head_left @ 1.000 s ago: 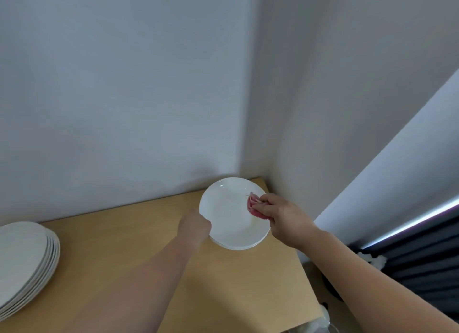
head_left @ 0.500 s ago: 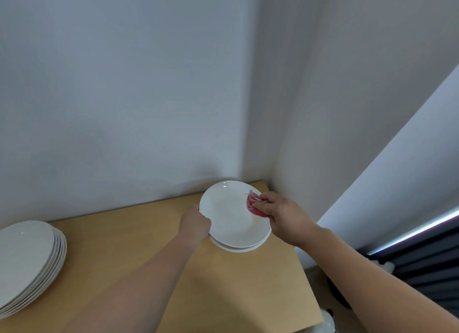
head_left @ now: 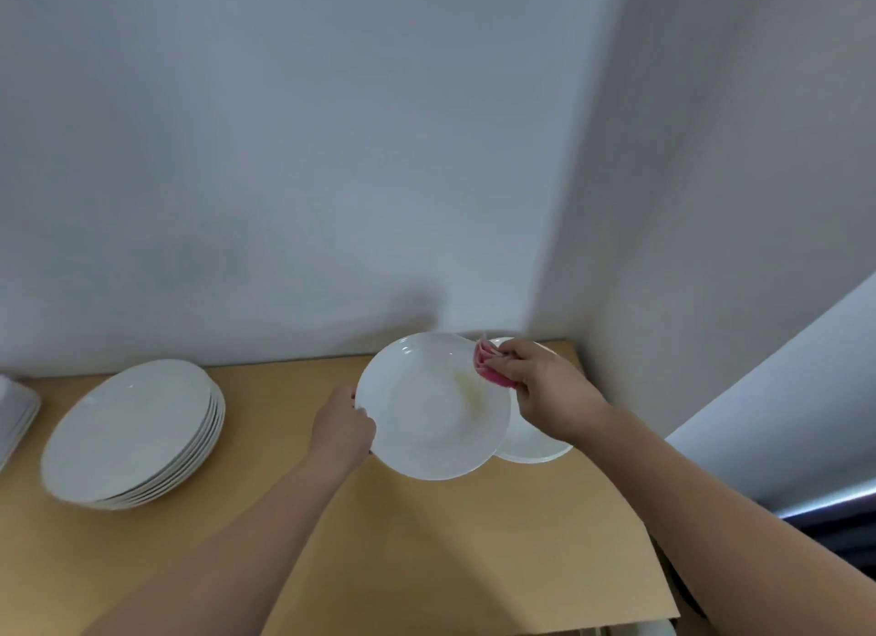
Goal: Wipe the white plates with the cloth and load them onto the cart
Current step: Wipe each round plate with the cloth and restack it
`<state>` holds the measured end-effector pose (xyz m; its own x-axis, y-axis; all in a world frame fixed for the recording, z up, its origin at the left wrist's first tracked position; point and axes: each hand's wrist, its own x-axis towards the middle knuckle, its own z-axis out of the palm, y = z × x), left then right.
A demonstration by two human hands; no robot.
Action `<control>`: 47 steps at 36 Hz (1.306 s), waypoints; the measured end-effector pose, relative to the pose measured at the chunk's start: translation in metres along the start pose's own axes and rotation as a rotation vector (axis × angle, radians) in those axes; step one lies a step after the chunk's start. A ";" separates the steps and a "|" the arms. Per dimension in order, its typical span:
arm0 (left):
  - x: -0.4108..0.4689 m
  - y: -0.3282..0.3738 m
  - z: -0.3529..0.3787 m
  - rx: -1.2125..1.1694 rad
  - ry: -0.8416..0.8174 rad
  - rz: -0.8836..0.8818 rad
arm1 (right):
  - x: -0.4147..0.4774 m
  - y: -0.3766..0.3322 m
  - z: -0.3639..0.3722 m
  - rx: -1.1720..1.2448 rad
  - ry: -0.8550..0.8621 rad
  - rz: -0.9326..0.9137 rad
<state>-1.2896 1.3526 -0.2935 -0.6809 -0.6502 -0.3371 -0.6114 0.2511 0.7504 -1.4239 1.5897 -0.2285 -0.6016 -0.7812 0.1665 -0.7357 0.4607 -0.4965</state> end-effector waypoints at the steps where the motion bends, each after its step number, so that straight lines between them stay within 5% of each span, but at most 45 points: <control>1: -0.001 -0.008 -0.007 -0.003 0.009 -0.005 | 0.003 -0.006 0.005 0.008 -0.007 -0.009; 25: -0.014 -0.121 -0.046 0.028 0.025 -0.152 | 0.039 -0.072 0.152 0.023 -0.312 -0.050; 35: -0.005 -0.125 -0.048 0.102 -0.103 -0.176 | 0.065 -0.076 0.194 -0.038 -0.224 0.047; 47: -0.003 -0.123 -0.057 0.029 -0.226 -0.179 | 0.063 -0.097 0.244 0.042 -0.310 0.143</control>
<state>-1.1895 1.2824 -0.3526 -0.6316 -0.5108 -0.5832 -0.7389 0.1689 0.6523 -1.3140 1.3932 -0.3776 -0.5699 -0.8037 -0.1713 -0.6333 0.5624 -0.5317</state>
